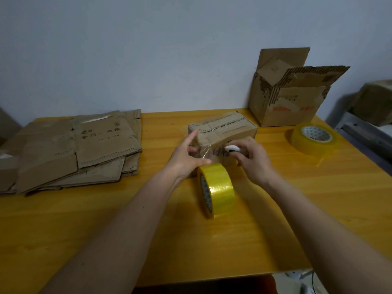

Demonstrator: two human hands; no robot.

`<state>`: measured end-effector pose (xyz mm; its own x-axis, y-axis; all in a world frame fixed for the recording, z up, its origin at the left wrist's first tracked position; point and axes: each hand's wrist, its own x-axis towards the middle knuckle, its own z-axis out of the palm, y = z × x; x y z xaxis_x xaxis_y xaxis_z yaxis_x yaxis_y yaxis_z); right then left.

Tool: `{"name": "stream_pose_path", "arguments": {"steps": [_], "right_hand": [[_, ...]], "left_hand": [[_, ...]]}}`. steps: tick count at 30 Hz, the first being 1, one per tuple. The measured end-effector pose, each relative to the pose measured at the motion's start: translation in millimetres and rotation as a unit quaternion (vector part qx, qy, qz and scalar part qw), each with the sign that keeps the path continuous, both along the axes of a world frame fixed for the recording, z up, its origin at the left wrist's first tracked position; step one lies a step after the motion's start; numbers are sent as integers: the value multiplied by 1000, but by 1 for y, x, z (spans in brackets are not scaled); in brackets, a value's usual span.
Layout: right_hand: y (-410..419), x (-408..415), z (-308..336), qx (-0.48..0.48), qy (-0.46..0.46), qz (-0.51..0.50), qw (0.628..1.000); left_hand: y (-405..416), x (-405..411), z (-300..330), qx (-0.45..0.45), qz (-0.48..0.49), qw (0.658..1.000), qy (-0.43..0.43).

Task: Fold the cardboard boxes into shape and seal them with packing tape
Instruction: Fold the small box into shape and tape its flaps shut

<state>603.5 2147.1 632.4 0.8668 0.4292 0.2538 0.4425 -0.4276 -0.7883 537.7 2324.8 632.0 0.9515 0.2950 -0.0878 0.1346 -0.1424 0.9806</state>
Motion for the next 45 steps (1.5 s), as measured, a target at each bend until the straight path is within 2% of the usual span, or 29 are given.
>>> {"name": "stream_pose_path", "arguments": {"steps": [3, 6, 12, 16, 18, 22, 25, 28, 30, 31, 33, 34, 35, 38, 40, 42, 45], "right_hand": [[10, -5, 16, -48, -73, 72, 994], [19, -12, 25, -73, -134, 104, 983], [23, -16, 25, -148, -217, 105, 959], [13, -13, 26, -167, -231, 73, 956], [7, -9, 24, -142, -188, 55, 970], [-5, 4, 10, -45, 13, 28, 998], [-13, 6, -19, -89, 147, 12, 985], [-17, 4, -35, -150, 184, -2, 971], [-15, 5, -32, -165, 146, -4, 975], [-12, 6, -28, -162, 89, -18, 983], [-1, 7, -10, -115, -82, -64, 988], [7, 8, 1, -76, -151, -60, 984], [16, 10, 10, -55, -183, -26, 981], [39, 18, 19, -127, -132, 98, 978], [45, 23, 17, -132, -77, 104, 983], [46, 28, 15, -87, -45, 97, 990], [46, 28, 11, -79, -54, 78, 992]], "left_hand": [[-2, -1, 2, 0, 6, 1000, -7], [-3, -1, 2, -2, 9, 1000, -2], [-2, -1, 3, -8, 1, 1000, 4], [-2, 2, 3, 15, -11, 1000, 3], [-1, 2, 1, 21, -8, 1000, -1], [2, 3, -2, 22, -13, 1000, -1], [3, 3, -2, 23, -16, 1000, 4], [3, 4, -3, 23, -17, 1000, 6], [3, 4, -2, 22, -17, 1000, 7], [2, 3, -2, 23, -17, 1000, 7], [2, 3, -2, 27, -16, 999, 7], [2, 3, -1, 26, -15, 1000, 7], [2, 2, -1, 22, -14, 1000, 7], [2, 0, 0, 9, -17, 1000, 9], [1, -2, 1, -2, -17, 1000, 7], [1, -2, 1, -13, -11, 1000, 6], [0, -5, 3, -35, -16, 999, 22]]}}
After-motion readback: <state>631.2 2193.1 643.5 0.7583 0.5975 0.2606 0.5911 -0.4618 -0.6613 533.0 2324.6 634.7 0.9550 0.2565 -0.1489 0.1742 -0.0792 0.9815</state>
